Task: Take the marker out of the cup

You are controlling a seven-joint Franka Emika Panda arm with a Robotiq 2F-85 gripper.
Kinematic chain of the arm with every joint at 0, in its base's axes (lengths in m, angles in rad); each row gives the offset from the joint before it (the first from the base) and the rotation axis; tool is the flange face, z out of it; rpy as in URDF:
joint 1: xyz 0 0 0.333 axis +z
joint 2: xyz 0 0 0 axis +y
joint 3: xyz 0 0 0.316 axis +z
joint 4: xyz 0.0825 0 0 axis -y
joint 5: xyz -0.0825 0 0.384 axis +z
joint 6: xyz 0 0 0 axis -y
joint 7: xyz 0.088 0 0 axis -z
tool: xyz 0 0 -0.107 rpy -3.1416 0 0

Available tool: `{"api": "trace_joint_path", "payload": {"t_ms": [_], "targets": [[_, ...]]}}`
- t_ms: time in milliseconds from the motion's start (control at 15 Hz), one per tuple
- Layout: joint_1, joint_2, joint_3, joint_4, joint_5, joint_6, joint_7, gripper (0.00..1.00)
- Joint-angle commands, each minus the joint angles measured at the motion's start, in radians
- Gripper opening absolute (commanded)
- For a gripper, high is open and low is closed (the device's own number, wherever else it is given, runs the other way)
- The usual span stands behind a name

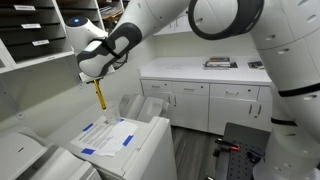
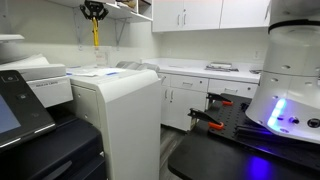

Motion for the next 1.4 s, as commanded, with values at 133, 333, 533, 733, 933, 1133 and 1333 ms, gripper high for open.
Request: {"api": "trace_joint_path", "payload": {"t_ms": [133, 333, 533, 733, 933, 1133, 1333], "targets": [[0.001, -0.119, 0.002, -0.096, -0.028, 0.019, 0.027, 0.02], [-0.020, -0.198, 0.039, -0.141, 0.010, -0.033, -0.027, 0.02], [-0.068, -0.246, 0.118, -0.160, 0.143, -0.152, -0.152, 0.02], [-0.089, -0.252, 0.174, -0.145, 0.233, -0.293, -0.260, 0.02], [-0.093, -0.227, 0.217, -0.130, 0.269, -0.393, -0.339, 0.02], [-0.088, -0.176, 0.251, -0.110, 0.291, -0.484, -0.405, 0.02], [-0.084, -0.096, 0.269, -0.074, 0.296, -0.566, -0.447, 0.02]]}}
